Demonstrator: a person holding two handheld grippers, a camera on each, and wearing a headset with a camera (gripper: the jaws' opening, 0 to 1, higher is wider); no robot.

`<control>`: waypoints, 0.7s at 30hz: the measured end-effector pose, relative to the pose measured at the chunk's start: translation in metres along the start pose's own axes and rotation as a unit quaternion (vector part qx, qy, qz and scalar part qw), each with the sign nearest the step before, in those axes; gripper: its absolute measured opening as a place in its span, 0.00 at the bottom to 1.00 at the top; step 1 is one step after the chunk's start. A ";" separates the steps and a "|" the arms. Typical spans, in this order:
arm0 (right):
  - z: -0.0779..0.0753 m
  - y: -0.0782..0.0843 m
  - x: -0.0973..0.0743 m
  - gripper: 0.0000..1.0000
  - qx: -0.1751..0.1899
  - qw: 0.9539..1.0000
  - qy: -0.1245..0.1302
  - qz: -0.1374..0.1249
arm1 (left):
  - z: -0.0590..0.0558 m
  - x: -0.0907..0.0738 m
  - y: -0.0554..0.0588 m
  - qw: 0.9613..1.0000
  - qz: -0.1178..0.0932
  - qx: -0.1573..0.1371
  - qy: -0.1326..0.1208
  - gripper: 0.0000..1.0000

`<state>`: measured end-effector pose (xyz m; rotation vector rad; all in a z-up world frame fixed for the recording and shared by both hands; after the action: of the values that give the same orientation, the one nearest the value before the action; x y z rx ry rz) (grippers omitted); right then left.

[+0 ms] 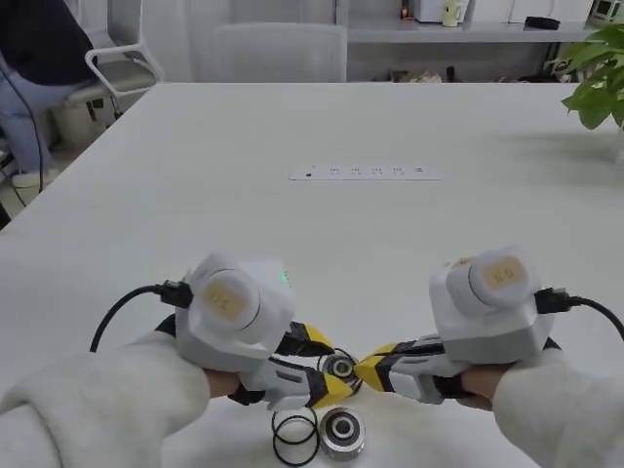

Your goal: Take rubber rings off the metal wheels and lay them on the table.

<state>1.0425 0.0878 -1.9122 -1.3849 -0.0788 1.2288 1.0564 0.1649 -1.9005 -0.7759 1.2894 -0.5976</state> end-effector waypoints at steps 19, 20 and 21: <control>0.000 -0.004 -0.003 0.00 0.005 1.000 0.001 -0.010 | 0.017 -0.038 -0.019 0.999 -0.034 -0.020 -0.027 0.65; 0.000 -0.005 -0.003 0.00 0.005 1.000 0.001 -0.011 | 0.019 -0.040 -0.019 0.999 -0.035 -0.020 -0.029 0.67; -0.001 -0.006 -0.004 0.00 0.007 1.000 0.002 -0.014 | 0.020 -0.044 -0.019 0.999 -0.036 -0.021 -0.032 0.69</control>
<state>1.0445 0.0862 -1.9057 -1.3698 -0.0868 1.2019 1.0687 0.1902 -1.8570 -0.8728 1.2239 -0.5998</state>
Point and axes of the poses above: the centre of the closed fingertips' face, and the gripper's own axes: x roughly forward along the fingers, z roughly to its left, y roughly out of its underside, the point moved 5 cm from there along -x, roughly backward along the fingers, and after that the axes turned 4 degrees about -y, right-handed, at the moved point
